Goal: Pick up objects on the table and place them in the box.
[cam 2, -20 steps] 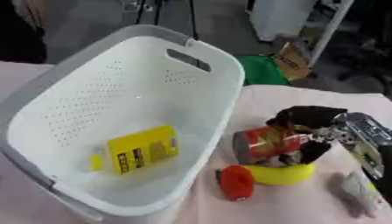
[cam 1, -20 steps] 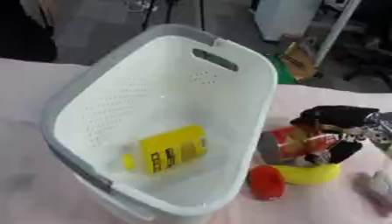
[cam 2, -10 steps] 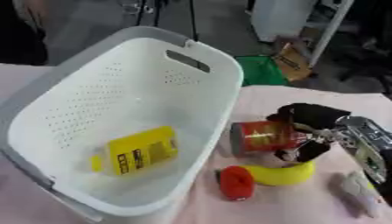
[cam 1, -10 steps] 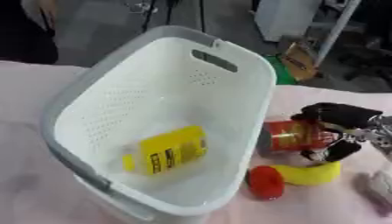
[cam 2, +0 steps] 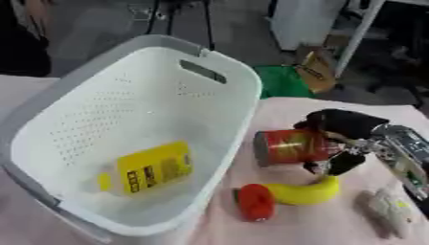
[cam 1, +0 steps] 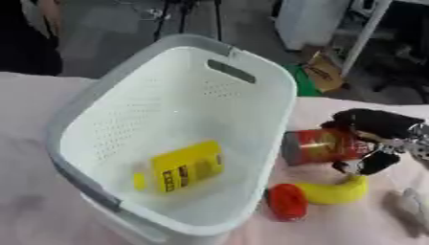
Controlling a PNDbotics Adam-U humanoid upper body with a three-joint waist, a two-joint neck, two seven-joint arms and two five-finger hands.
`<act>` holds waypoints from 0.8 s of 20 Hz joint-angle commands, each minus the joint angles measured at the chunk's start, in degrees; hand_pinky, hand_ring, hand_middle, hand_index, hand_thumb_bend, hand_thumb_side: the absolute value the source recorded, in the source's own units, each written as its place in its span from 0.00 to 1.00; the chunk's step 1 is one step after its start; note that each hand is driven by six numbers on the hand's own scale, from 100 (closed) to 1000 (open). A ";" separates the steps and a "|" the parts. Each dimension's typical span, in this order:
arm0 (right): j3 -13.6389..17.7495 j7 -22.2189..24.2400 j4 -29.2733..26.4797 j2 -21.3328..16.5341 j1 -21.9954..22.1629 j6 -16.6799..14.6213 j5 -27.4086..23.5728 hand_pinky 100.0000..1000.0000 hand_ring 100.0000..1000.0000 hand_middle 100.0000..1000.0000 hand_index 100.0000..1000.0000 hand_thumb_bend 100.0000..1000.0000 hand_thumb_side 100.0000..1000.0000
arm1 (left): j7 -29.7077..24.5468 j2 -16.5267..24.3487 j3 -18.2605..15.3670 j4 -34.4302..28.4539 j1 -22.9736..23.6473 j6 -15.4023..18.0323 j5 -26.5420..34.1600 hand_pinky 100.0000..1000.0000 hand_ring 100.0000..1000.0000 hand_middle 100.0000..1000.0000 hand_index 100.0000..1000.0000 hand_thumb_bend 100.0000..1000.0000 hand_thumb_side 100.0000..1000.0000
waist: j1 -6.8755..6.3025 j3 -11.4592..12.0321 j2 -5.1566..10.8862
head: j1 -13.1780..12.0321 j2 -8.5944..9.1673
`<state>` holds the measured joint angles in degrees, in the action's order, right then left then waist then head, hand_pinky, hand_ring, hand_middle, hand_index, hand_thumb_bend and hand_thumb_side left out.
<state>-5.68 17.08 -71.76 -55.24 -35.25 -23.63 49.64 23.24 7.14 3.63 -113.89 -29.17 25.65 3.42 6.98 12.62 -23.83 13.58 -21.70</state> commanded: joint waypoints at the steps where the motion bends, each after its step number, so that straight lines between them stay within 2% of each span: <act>1: 0.73 -0.68 -1.79 -3.89 -0.40 0.41 -0.61 0.98 0.98 0.74 0.49 0.02 0.44 | -0.11 0.84 -0.18 -0.70 -0.22 -0.16 -0.36 0.46 0.41 0.56 0.63 0.00 0.96 | -0.30 -0.38 2.08 | -0.31 -0.37; 16: 1.24 -1.97 -5.86 -8.70 1.83 1.32 -2.76 0.98 0.98 0.73 0.45 0.01 0.40 | -0.22 0.80 -0.31 -0.70 0.95 -0.37 -1.02 0.46 0.41 0.56 0.63 0.00 0.96 | -0.67 -2.51 4.59 | -2.46 -1.58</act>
<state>-5.64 15.49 -76.30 -60.34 -32.90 -22.49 47.55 23.06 7.14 3.61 -113.89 -27.95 25.42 2.75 6.46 10.24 -20.82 11.40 -22.97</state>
